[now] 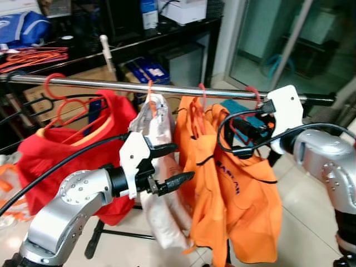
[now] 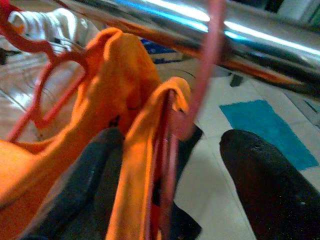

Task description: Hang hanger

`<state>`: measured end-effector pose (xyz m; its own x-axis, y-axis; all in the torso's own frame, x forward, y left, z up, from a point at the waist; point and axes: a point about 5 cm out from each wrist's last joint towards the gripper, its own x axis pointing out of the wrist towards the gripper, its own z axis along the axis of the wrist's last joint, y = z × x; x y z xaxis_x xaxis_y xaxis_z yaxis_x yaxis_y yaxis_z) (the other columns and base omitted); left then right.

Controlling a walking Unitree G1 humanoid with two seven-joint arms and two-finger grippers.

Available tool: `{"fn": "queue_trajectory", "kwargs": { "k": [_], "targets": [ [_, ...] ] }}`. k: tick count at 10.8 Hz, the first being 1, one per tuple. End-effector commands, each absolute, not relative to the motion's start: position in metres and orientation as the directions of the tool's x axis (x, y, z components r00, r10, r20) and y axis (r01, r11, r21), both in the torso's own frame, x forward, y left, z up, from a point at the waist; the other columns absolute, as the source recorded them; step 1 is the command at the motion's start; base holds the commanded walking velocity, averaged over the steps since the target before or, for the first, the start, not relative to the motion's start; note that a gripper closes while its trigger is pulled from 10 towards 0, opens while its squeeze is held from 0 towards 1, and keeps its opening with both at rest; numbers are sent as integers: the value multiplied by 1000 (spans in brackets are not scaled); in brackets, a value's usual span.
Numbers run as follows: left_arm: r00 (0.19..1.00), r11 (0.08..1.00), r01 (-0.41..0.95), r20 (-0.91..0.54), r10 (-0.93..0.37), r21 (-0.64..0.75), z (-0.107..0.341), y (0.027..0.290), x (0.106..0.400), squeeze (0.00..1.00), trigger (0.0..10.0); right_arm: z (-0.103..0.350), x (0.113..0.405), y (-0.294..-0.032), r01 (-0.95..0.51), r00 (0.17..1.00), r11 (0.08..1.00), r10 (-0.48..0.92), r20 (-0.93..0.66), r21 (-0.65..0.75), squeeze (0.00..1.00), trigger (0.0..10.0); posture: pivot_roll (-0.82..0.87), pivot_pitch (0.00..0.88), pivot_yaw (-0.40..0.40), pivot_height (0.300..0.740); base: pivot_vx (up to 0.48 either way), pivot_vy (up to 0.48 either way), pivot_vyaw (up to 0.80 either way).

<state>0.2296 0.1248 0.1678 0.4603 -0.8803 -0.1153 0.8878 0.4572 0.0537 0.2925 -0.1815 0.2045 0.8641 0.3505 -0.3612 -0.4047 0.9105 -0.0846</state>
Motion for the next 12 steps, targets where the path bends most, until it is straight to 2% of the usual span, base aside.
{"fn": "queue_trajectory", "kwargs": {
  "k": [1, 4, 6, 9, 12],
  "targets": [
    [461, 457, 887, -129, -878, 61, 167, 126, 227, 0, 10000, 206, 295, -183, -404, 864, 909, 341, -371, -104, 0, 10000, -182, 0, 18, 740, 0, 0, 0],
    [446, 442, 895, -128, -886, 57, 168, 126, 224, 0, 10000, 206, 299, -191, -392, 866, 914, 327, -377, -106, 0, 10000, -165, 0, 18, 740, 0, 0, 0],
    [440, 436, 898, -123, -889, 62, 173, 127, 226, 0, 10000, 216, 303, -204, -463, 816, 882, 383, -432, -92, 0, 10000, -157, 0, 15, 740, 0, 0, 0],
    [450, 447, 893, -133, -883, 57, 169, 130, 224, 0, 10000, 212, 299, -213, -445, 817, 892, 366, -446, -82, 0, 10000, -151, 0, 21, 740, 0, 0, 0],
    [454, 452, 891, -114, -884, 45, 172, 127, 230, 0, 10000, 205, 293, -197, -462, 789, 886, 434, -435, 45, 0, 10000, -165, 0, 26, 740, 0, 0, 0]
  ]
}}
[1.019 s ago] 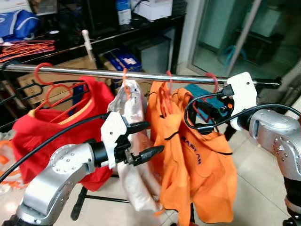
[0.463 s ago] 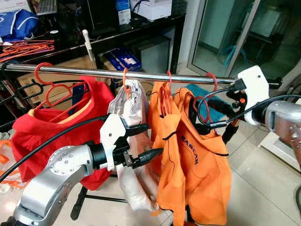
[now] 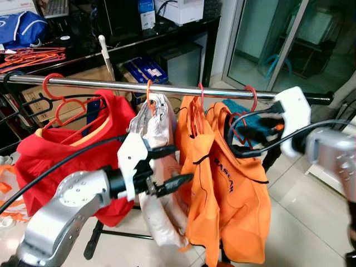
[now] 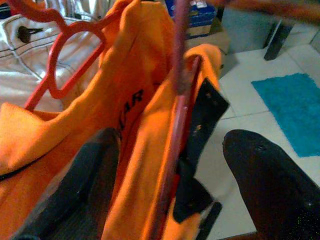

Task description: Hang hanger

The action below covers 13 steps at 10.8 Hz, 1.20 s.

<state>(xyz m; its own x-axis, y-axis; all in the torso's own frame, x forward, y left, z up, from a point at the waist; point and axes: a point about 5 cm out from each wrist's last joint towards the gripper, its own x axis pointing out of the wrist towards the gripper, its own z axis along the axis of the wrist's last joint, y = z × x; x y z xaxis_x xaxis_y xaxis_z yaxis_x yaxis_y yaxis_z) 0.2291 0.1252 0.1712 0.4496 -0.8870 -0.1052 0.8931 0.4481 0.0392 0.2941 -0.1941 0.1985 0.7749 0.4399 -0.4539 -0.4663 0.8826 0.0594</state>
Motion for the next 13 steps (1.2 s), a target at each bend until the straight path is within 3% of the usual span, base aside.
{"fn": "queue_trajectory", "kwargs": {
  "k": [1, 4, 7, 13],
  "targets": [
    [464, 462, 886, -108, -879, 36, 172, 128, 233, 0, 10000, 206, 292, -194, -457, 795, 888, 435, -422, 52, 0, 10000, -174, 0, 30, 740, 0, 0, 0],
    [445, 443, 895, -127, -887, 43, 169, 128, 233, 0, 10000, 208, 293, -192, -415, 824, 908, 397, -403, 46, 0, 10000, -177, 0, 44, 740, 0, 0, 0],
    [557, 547, 830, -111, -823, 110, 171, 148, 237, 0, 10000, 201, 300, -189, -386, 840, 920, 379, -389, 64, 0, 10000, -167, 0, 44, 740, 0, 0, 0],
    [486, 483, 874, -106, -868, 57, 165, 134, 224, 0, 10000, 182, 310, -184, -352, 849, 936, 330, -412, 22, 0, 10000, -192, 0, 39, 740, 0, 0, 0]
  ]
}}
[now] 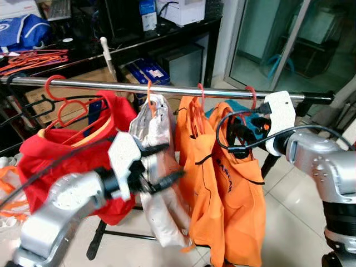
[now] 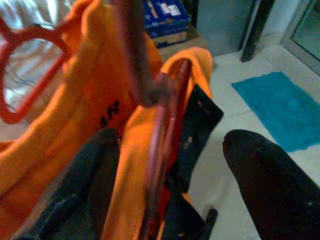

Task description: Hang hanger

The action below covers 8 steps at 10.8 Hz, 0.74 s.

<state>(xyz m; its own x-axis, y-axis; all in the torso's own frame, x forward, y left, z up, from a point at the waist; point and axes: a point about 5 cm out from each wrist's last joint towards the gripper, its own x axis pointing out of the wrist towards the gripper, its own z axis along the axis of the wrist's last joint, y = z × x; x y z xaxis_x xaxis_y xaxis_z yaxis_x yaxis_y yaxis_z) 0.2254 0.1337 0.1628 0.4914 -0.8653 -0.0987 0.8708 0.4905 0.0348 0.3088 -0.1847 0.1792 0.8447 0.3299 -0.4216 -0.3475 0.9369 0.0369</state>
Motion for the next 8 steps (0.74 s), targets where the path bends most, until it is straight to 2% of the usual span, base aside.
{"fn": "queue_trajectory", "kwargs": {
  "k": [1, 6, 8],
  "targets": [
    [486, 484, 874, -87, -870, 43, 167, 131, 222, 0, 10000, 183, 311, -188, -332, 859, 943, 312, -405, 21, 0, 10000, -204, 0, 25, 740, 0, 0, 0],
    [460, 461, 887, -102, -882, 21, 162, 129, 217, 0, 10000, 178, 310, -189, -320, 858, 947, 299, -418, 20, 0, 10000, -212, 0, 21, 740, 0, 0, 0],
    [473, 471, 881, -105, -875, 42, 164, 134, 220, 0, 10000, 179, 309, -189, -320, 865, 947, 308, -397, 38, 0, 10000, -195, 0, 27, 740, 0, 0, 0]
  ]
}}
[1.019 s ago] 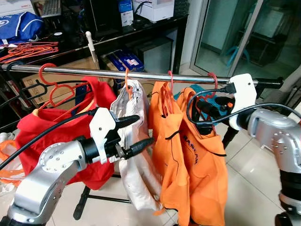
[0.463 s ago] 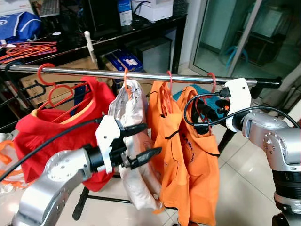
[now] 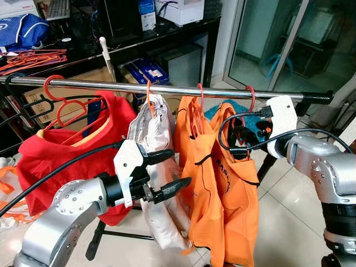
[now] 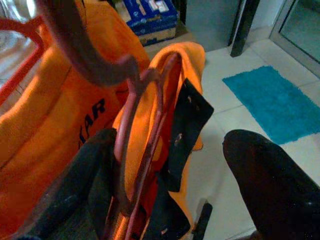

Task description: Hang hanger

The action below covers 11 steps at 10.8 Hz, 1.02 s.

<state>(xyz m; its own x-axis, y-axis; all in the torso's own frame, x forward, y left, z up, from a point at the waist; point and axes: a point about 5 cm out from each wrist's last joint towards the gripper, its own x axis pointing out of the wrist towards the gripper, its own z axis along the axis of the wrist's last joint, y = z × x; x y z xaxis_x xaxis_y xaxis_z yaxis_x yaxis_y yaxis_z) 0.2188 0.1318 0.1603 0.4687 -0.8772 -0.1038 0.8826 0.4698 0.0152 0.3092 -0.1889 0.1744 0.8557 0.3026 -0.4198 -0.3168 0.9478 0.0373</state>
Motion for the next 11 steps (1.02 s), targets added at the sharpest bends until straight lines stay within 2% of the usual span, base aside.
{"fn": "queue_trajectory", "kwargs": {
  "k": [1, 3, 4, 5, 7, 8, 9, 11],
  "targets": [
    [472, 471, 881, -107, -875, 41, 164, 134, 220, 0, 10000, 178, 310, -189, -316, 864, 948, 307, -399, 45, 0, 10000, -190, 0, 24, 740, 0, 0, 0],
    [473, 471, 881, -110, -874, 44, 165, 135, 219, 0, 10000, 178, 314, -183, -327, 862, 944, 321, -393, 53, 0, 10000, -178, 0, 20, 740, 0, 0, 0],
    [471, 469, 882, -109, -875, 42, 165, 134, 218, 0, 10000, 177, 316, -180, -335, 859, 940, 330, -390, 59, 0, 6314, -175, 0, 19, 740, 0, 0, 0],
    [471, 470, 882, -110, -875, 41, 165, 134, 217, 0, 10000, 175, 317, -179, -337, 858, 940, 332, -391, 59, 0, 4471, -171, 0, 16, 740, 0, 0, 0],
    [491, 489, 871, -118, -863, 51, 165, 138, 218, 0, 10000, 174, 318, -177, -346, 854, 936, 339, -395, 57, 0, 3765, -170, 0, 16, 740, 0, 0, 0],
    [490, 488, 872, -118, -864, 51, 166, 139, 218, 0, 10000, 174, 318, -178, -341, 857, 938, 336, -392, 58, 0, 2431, -169, 0, 19, 740, 0, 0, 0],
    [490, 487, 872, -121, -863, 51, 165, 140, 218, 0, 10000, 175, 319, -178, -339, 859, 939, 333, -390, 56, 0, 0, -166, 0, 20, 740, 0, 0, 0],
    [491, 488, 871, -122, -863, 56, 166, 141, 218, 0, 10000, 175, 319, -179, -342, 859, 938, 335, -388, 54, 0, 0, -159, 0, 23, 740, 0, 0, 0]
  ]
}}
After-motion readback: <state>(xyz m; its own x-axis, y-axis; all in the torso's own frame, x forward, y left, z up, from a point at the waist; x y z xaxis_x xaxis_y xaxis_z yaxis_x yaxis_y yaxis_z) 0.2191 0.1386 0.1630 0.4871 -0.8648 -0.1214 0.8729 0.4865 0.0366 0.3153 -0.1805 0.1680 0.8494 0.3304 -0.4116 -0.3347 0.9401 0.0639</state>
